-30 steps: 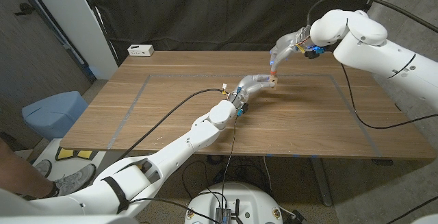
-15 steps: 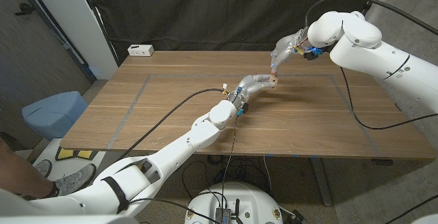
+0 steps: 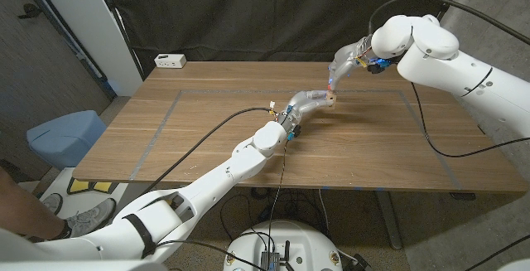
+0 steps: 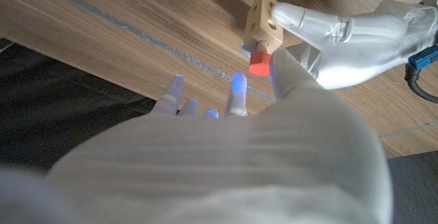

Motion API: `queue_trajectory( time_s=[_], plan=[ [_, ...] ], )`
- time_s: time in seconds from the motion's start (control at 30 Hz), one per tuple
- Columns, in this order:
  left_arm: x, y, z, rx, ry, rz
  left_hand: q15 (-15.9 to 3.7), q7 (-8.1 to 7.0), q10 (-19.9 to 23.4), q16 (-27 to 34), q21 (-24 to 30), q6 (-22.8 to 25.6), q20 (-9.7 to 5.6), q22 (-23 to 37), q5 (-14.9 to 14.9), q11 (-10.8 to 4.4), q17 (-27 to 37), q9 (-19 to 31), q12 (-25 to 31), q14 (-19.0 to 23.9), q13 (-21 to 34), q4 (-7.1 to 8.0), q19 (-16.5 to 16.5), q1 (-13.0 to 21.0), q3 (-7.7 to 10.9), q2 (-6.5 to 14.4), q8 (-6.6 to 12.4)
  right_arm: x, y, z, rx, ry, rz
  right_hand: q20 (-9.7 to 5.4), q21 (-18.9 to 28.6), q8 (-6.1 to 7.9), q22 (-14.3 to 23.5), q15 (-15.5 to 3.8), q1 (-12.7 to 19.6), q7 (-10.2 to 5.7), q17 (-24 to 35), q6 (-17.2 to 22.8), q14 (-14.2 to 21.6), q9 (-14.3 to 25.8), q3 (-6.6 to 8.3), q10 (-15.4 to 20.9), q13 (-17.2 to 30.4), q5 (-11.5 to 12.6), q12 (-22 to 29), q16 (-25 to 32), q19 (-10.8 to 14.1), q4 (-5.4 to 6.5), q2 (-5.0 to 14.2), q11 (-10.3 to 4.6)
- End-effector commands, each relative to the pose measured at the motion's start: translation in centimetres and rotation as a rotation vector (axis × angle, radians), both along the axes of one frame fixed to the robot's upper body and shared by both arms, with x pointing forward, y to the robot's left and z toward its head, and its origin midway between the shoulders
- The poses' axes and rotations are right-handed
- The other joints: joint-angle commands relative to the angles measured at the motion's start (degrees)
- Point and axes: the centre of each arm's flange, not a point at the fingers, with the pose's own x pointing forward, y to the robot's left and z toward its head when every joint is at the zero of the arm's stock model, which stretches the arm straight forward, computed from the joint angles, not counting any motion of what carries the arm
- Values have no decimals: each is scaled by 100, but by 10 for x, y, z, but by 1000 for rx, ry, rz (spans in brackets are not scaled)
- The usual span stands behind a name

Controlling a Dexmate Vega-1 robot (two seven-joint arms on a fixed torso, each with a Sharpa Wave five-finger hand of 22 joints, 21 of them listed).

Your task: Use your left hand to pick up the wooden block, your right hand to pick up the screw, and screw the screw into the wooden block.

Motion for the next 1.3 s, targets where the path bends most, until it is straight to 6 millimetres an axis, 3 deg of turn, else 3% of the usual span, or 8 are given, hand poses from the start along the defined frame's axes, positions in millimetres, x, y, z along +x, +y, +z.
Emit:
queue_trajectory(
  time_s=[0.03,0.67,1.3],
  plan=[
    [1,-1,0,1,3,-1,-381,35,40,-14,26,88,4,21,18,-23,4,24,21,38,43,32,-6,11,17,37,51,3,-1,-3,5,4,-6,-29,36,63,24,14,67,-15,12,76,55,40,41,58,21,-7,32,22,65,-14,-2,3],
    [1,-1,0,1,2,-1,-379,34,39,-13,27,106,0,21,20,-22,2,24,17,46,49,26,-4,18,17,34,58,4,-1,-2,13,-19,-6,-162,63,332,25,-86,198,-86,26,456,260,154,64,348,23,-30,70,67,240,1,47,-18],
    [3,0,0,0,6,-1,-383,30,44,-13,27,100,6,22,22,-22,4,24,17,43,54,31,-5,16,18,45,55,8,0,-4,24,-10,2,-258,67,513,26,-145,301,-170,34,666,389,241,75,503,24,-35,67,87,348,0,88,-99]
  ],
)
